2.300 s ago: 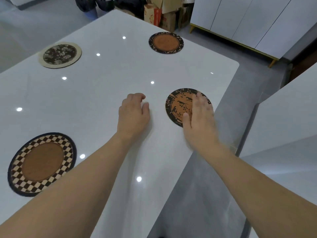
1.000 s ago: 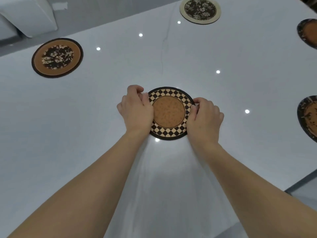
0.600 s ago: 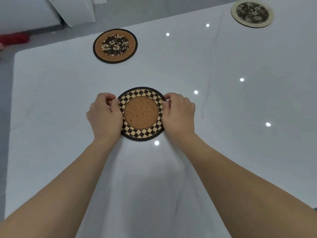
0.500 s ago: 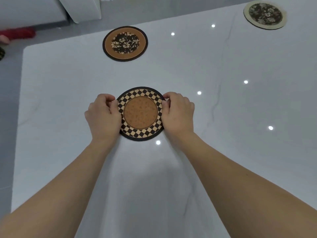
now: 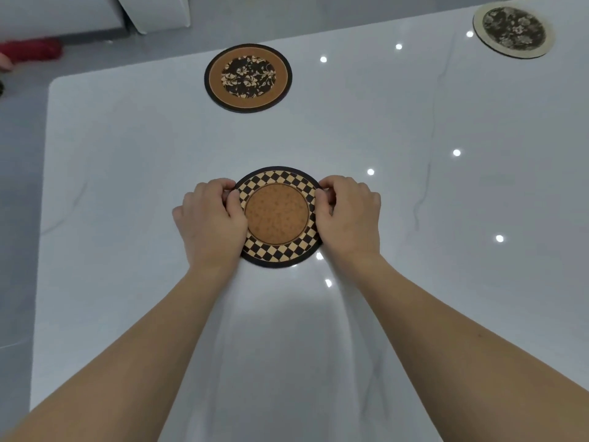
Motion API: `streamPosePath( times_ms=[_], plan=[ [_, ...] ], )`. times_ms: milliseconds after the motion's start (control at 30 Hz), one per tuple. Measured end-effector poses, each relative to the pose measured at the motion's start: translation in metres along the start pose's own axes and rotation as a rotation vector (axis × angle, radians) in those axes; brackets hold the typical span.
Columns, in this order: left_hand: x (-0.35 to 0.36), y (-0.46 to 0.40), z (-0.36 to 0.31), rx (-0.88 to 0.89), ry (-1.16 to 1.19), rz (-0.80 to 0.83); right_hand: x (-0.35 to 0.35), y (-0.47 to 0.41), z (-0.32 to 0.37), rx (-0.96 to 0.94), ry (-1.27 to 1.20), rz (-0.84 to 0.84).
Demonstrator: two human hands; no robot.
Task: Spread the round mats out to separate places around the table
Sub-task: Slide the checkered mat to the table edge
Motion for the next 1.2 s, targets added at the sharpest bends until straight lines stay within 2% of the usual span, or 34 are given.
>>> streamPosePath(
  times_ms=[100, 267, 533, 700, 933, 1200],
  plan=[
    [-0.003, 0.001, 0.000, -0.032, 0.047, 0.039, -0.007, 0.001, -0.003, 0.019, -0.110, 0.006],
    [-0.015, 0.024, 0.001, -0.023, 0.126, 0.169, -0.021, 0.020, -0.017, 0.046, -0.213, 0.159],
    [-0.038, 0.086, -0.001, -0.030, 0.229, 0.309, -0.041, 0.085, -0.037, 0.041, -0.128, 0.279],
    [-0.045, 0.124, 0.006, 0.064, 0.205, 0.328, -0.050, 0.122, -0.048, 0.077, -0.085, 0.316],
    [-0.052, 0.163, 0.007, 0.120, 0.175, 0.357, -0.060, 0.132, -0.053, -0.003, 0.094, 0.663],
    [-0.061, 0.182, 0.006, 0.169, 0.180, 0.433, -0.065, 0.147, -0.051, -0.066, 0.134, 0.812]
  ],
)
Point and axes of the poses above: each hand's wrist, its own y-axis away from the middle knuckle, its own x-axis out of the palm, z = x × y, the point moved 4 cm from there along -y, towards the middle knuckle, and after that the axes turned 14 degrees about y, right-handed, at the moved point
